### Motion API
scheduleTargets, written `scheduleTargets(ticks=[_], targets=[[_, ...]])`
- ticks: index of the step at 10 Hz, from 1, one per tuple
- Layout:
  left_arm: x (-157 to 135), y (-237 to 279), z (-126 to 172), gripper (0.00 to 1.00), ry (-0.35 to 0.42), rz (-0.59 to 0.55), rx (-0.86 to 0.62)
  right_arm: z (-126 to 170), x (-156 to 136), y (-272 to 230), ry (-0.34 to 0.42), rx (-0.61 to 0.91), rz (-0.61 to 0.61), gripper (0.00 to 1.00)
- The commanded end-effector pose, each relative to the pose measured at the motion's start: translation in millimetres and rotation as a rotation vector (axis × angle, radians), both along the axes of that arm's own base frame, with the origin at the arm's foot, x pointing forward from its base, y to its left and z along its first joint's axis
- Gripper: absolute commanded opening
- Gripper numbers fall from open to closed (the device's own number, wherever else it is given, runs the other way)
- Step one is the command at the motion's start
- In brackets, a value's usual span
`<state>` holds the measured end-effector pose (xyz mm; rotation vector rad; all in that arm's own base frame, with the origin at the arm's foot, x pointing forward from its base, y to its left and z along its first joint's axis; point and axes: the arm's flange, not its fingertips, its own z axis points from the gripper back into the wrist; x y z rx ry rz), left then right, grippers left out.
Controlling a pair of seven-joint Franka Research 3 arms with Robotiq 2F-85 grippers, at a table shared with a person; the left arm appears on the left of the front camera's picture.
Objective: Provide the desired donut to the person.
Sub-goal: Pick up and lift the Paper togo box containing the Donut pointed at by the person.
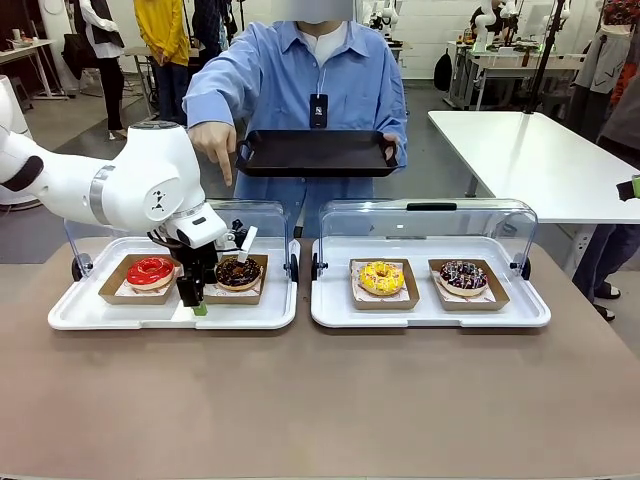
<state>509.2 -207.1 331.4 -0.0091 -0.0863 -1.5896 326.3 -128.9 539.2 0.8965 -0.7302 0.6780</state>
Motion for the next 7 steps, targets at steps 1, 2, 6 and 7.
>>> scheduleTargets(ticks=[1, 2, 6, 7], targets=[[3.6, 0.8, -0.5, 0.40, -0.009, -0.016, -0.027, -0.6, 0.4, 0.0, 0.003, -0.001, 0.000, 1.00], [3.3, 1.1, -0.6, 0.40, -0.008, -0.019, -0.027, -0.6, 0.4, 0.0, 0.003, -0.001, 0.000, 1.00], [3.1, 1.0, -1.3, 0.05, 0.001, -0.025, -0.031, -0.6, 0.4, 0.0, 0.003, -0.001, 0.000, 1.00], [3.0, 0.9, -1.2, 0.00, 0.003, -0.026, -0.034, -0.6, 0.4, 0.0, 0.003, -0.001, 0.000, 1.00]])
